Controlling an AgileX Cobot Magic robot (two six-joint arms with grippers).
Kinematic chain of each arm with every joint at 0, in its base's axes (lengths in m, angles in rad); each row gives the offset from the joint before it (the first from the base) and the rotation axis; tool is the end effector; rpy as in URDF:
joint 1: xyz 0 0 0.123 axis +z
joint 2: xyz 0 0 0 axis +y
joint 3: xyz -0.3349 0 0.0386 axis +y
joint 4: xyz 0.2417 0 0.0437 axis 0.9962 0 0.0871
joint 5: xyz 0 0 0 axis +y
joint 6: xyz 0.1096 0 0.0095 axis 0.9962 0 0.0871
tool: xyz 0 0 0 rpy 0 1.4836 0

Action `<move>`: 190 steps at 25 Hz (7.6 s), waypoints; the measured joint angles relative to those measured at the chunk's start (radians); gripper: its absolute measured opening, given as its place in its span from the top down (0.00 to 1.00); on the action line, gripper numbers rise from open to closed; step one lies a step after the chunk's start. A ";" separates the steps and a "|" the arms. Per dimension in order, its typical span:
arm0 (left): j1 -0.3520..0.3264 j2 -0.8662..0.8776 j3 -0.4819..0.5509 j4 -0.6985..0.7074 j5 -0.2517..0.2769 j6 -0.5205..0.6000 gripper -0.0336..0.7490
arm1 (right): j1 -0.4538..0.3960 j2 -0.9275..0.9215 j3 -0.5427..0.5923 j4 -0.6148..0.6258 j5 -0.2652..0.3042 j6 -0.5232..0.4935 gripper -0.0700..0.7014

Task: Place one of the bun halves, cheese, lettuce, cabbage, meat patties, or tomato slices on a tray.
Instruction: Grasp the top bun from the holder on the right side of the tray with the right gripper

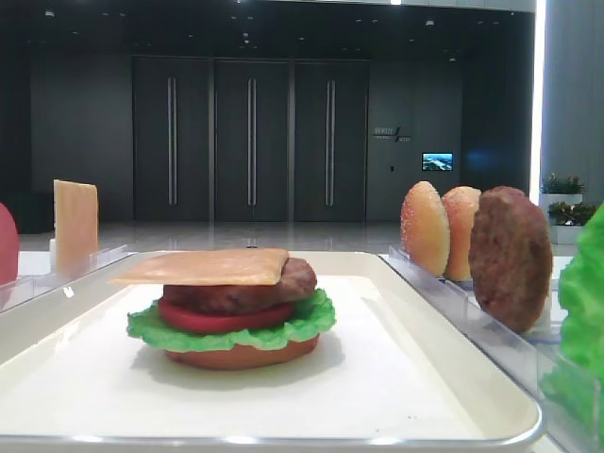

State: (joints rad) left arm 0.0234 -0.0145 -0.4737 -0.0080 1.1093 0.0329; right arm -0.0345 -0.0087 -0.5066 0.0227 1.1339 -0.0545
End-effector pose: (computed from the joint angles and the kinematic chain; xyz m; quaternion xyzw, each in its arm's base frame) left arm -0.0478 -0.0019 0.2527 0.0044 0.8686 0.0100 0.4954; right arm -0.0516 0.0040 0.2600 -0.0096 0.8679 -0.0108 0.4966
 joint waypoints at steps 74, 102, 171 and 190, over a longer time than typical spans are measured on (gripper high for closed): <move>0.000 0.000 0.000 0.000 0.001 0.004 0.37 | 0.123 1.878 -1.196 -0.007 0.024 0.060 0.36; 0.000 0.000 0.000 0.000 0.001 0.004 0.37 | 0.512 1.989 -1.197 -0.158 -0.135 0.279 0.36; 0.000 0.000 0.001 0.000 0.001 0.004 0.60 | 0.505 2.086 -1.206 -0.175 -0.164 0.275 0.49; 0.000 0.000 0.001 0.000 0.001 0.004 0.60 | 0.506 2.111 -1.214 -0.183 -0.153 0.278 0.69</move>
State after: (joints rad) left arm 0.0234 -0.0145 -0.4726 -0.0080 1.1100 0.0368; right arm 0.4719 2.1020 -1.7205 -0.1605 0.9806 0.2233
